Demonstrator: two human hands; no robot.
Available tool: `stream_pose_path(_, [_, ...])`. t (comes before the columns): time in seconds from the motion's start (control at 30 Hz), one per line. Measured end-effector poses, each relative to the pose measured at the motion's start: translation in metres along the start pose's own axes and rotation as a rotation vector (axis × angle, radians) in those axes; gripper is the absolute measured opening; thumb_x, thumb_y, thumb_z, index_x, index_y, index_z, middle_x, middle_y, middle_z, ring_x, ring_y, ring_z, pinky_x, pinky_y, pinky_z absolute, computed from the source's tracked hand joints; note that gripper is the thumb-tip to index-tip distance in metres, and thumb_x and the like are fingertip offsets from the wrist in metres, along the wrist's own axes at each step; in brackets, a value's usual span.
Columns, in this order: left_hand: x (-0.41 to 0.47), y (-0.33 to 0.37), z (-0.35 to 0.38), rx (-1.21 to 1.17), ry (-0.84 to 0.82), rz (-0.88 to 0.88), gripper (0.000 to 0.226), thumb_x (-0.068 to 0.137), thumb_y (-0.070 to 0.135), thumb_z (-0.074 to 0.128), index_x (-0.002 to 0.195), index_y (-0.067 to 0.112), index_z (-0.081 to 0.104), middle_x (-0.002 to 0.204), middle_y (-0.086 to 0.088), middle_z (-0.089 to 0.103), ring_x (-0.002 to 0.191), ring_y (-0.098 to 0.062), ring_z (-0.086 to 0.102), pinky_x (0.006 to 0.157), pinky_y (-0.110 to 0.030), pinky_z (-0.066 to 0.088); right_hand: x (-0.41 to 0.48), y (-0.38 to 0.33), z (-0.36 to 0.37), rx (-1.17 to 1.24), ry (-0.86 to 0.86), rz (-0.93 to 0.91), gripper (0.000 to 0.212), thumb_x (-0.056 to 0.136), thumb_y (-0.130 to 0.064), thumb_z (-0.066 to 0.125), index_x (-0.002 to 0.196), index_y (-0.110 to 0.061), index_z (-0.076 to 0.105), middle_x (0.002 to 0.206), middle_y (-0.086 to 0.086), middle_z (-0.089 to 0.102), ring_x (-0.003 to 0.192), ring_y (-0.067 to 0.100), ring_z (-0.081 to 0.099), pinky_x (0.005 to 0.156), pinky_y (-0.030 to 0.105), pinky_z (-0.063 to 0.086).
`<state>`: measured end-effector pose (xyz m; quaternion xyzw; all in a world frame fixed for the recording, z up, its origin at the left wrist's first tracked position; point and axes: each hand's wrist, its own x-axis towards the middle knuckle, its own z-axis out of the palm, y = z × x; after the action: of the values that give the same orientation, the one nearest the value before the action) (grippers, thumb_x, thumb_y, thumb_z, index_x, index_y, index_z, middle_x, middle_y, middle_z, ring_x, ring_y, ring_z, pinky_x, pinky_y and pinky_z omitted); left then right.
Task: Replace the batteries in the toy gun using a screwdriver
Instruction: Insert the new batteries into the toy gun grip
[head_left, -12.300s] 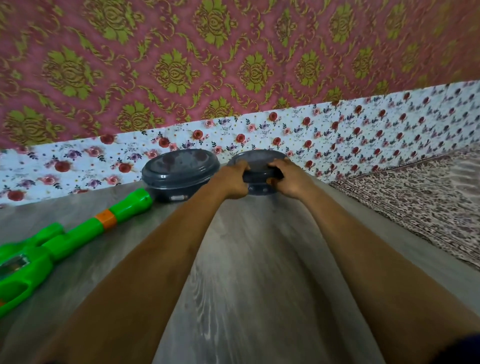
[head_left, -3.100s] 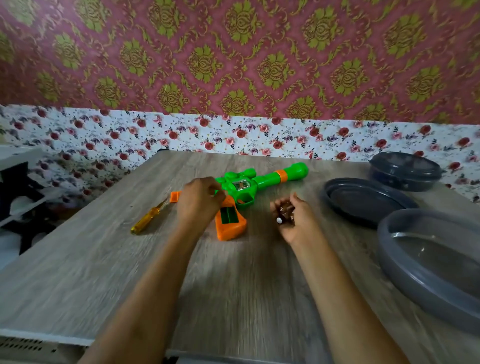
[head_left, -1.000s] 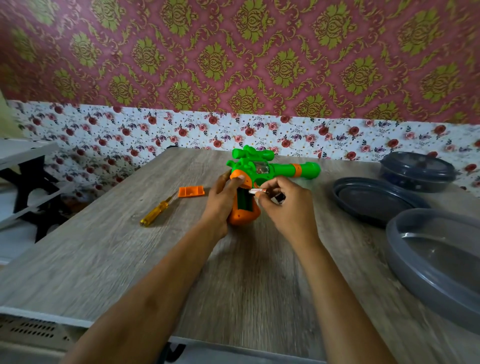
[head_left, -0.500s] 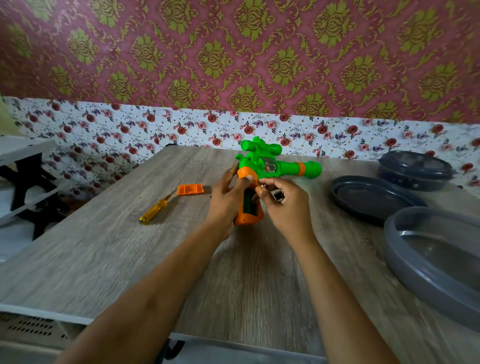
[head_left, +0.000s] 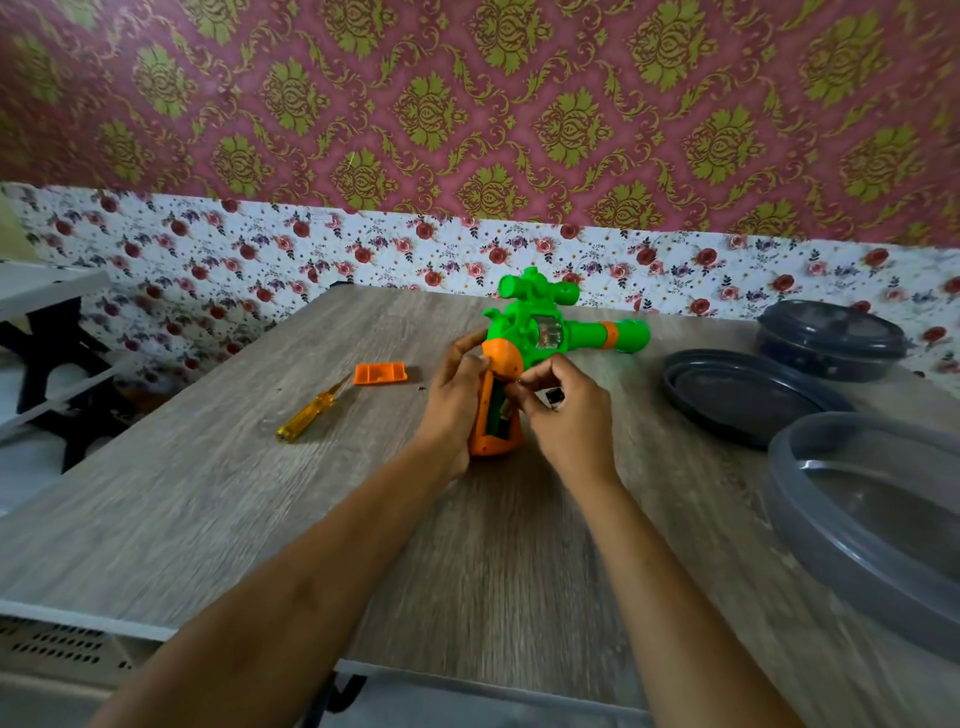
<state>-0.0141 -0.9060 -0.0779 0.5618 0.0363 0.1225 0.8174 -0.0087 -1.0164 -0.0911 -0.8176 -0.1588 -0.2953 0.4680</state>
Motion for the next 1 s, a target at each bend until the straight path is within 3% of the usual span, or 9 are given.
stream_pose_path(0.1, [0.0, -0.001, 0.001, 0.006, 0.083, 0.022, 0.012, 0.097, 0.027, 0.048, 0.096, 0.022, 0.058, 0.083, -0.002, 0.062, 0.073, -0.016, 0.061, 0.054, -0.023, 0.05, 0.0, -0.001, 0.002, 0.017, -0.015, 0.005, 0.009, 0.078, -0.018, 0.072, 0.079, -0.013, 0.064, 0.083, -0.004, 0.07, 0.08, 0.011, 0.064, 0.066, 0.025, 0.046])
stream_pose_path(0.23, [0.003, -0.001, -0.003, 0.012, 0.136, 0.026, 0.025, 0.095, 0.036, 0.051, 0.082, 0.019, 0.063, 0.07, -0.001, 0.064, 0.057, -0.009, 0.062, 0.049, -0.019, 0.051, -0.001, -0.004, 0.004, 0.032, -0.033, -0.015, 0.008, 0.079, -0.019, 0.071, 0.08, -0.013, 0.067, 0.086, -0.006, 0.071, 0.083, 0.007, 0.064, 0.069, 0.016, 0.045])
stream_pose_path(0.37, [0.003, -0.002, -0.005, 0.01, 0.121, -0.011, 0.027, 0.094, 0.039, 0.051, 0.086, 0.017, 0.064, 0.075, -0.004, 0.068, 0.059, -0.012, 0.066, 0.054, -0.025, 0.052, -0.002, -0.006, 0.003, 0.022, -0.039, -0.043, 0.007, 0.079, -0.018, 0.072, 0.082, -0.012, 0.069, 0.087, -0.005, 0.072, 0.084, 0.007, 0.064, 0.073, 0.02, 0.047])
stream_pose_path(0.47, [0.002, -0.002, -0.006, 0.019, 0.127, -0.005, 0.03, 0.095, 0.038, 0.05, 0.083, 0.013, 0.064, 0.066, -0.002, 0.067, 0.051, -0.009, 0.064, 0.05, -0.022, 0.051, -0.003, -0.008, 0.001, -0.029, -0.057, -0.078, 0.007, 0.079, -0.018, 0.071, 0.083, -0.012, 0.07, 0.09, 0.0, 0.071, 0.086, 0.014, 0.065, 0.074, 0.026, 0.049])
stream_pose_path(0.57, [0.0, -0.001, -0.006, 0.016, 0.103, -0.002, 0.032, 0.095, 0.037, 0.049, 0.08, 0.012, 0.062, 0.055, 0.003, 0.067, 0.049, -0.008, 0.064, 0.049, -0.022, 0.05, -0.005, -0.012, -0.002, -0.139, -0.072, -0.143, 0.006, 0.081, -0.019, 0.068, 0.084, -0.014, 0.069, 0.092, 0.001, 0.069, 0.084, 0.019, 0.065, 0.069, 0.033, 0.052])
stream_pose_path(0.63, [-0.001, 0.0, -0.006, 0.019, 0.11, 0.006, 0.035, 0.096, 0.037, 0.049, 0.073, 0.014, 0.061, 0.052, 0.004, 0.065, 0.048, -0.008, 0.062, 0.05, -0.022, 0.05, -0.007, -0.014, -0.004, -0.218, -0.074, -0.195, 0.008, 0.082, -0.019, 0.066, 0.088, -0.014, 0.069, 0.094, 0.002, 0.066, 0.083, 0.021, 0.064, 0.063, 0.029, 0.049])
stream_pose_path(0.73, [0.0, 0.003, -0.007, -0.017, 0.146, -0.01, 0.036, 0.096, 0.037, 0.048, 0.072, 0.014, 0.06, 0.06, -0.003, 0.064, 0.055, -0.015, 0.062, 0.058, -0.027, 0.052, -0.01, -0.018, -0.001, -0.305, -0.084, -0.266, 0.015, 0.084, -0.019, 0.063, 0.096, -0.014, 0.07, 0.098, 0.005, 0.064, 0.083, 0.025, 0.065, 0.06, 0.03, 0.048])
stream_pose_path(0.9, [-0.001, 0.003, -0.007, -0.019, 0.114, -0.019, 0.034, 0.096, 0.038, 0.047, 0.078, 0.015, 0.063, 0.055, 0.003, 0.067, 0.051, -0.009, 0.065, 0.049, -0.021, 0.052, -0.012, -0.019, 0.002, -0.387, -0.11, -0.277, 0.019, 0.087, -0.02, 0.059, 0.101, -0.012, 0.069, 0.106, 0.009, 0.064, 0.085, 0.029, 0.065, 0.063, 0.037, 0.053])
stream_pose_path(1.0, [0.0, 0.002, -0.008, -0.013, 0.126, -0.027, 0.036, 0.096, 0.041, 0.047, 0.076, 0.013, 0.061, 0.064, -0.003, 0.065, 0.057, -0.015, 0.064, 0.056, -0.025, 0.052, -0.014, -0.018, 0.002, -0.412, -0.122, -0.301, 0.023, 0.088, -0.022, 0.058, 0.107, -0.013, 0.068, 0.108, 0.008, 0.062, 0.081, 0.027, 0.065, 0.062, 0.036, 0.053])
